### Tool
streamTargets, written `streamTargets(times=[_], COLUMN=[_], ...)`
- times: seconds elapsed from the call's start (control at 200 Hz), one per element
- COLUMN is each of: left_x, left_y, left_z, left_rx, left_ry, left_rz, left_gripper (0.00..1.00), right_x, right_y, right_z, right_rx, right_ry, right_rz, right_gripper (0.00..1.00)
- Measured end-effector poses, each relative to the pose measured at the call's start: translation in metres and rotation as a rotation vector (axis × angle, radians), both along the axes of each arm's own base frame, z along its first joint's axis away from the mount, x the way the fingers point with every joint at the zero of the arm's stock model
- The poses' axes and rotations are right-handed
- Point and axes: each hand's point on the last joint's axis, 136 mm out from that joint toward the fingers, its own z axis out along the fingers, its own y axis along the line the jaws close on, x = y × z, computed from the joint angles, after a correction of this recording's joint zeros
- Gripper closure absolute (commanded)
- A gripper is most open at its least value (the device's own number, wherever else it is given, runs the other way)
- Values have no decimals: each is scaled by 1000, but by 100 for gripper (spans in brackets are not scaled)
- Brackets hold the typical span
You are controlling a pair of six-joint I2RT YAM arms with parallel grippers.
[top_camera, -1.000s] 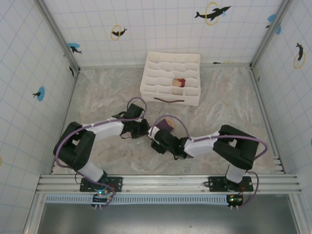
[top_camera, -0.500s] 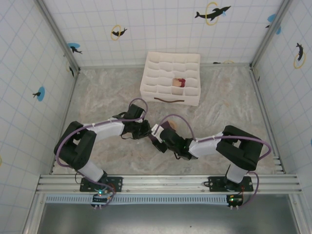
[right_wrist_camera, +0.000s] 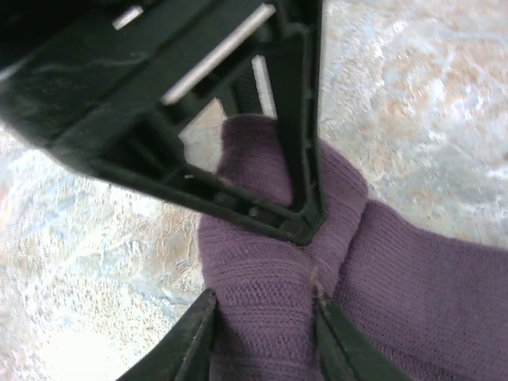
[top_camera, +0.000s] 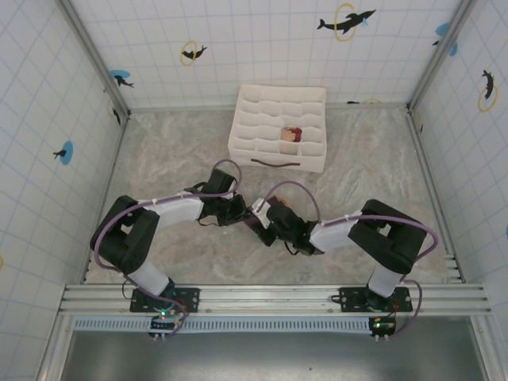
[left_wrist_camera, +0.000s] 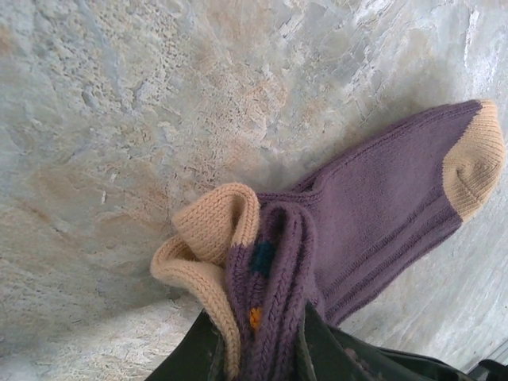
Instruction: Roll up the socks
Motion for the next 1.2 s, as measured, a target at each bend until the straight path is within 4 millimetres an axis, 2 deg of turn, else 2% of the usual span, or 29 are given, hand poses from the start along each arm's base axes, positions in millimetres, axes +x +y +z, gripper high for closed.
streamTargets(times=[0.135,0.2,0.3,0.63,0.821,1.051,1.201], left_x=[0,2,3,-1,-3,2,11], left_y=[1,-1,-3,2,-6,-19,-33], left_z=[-2,0,5,8,9,8,7], left_rx=[3,-11,-29,-56,-57,-71,-87], left_ry=[2,-7,-22,-63,-85,-114,-128], left_rz=[0,-2,-6,22,25,40,44], left_gripper=[44,35,26,25,26,27,34], right_x=[4,7,16,28,35,33,33], right_y=[-2,-4,-8,-24,-47,-55,-58], right_z=[0,0,0,-4,-8,-11,-11], right_rx=[57,93,157,367,476,539,553], right_ry=[70,118,201,512,675,765,780], right_rz=[2,1,-13,-66,-183,-263,-289], right_gripper=[94,100,100,100,100,100,100])
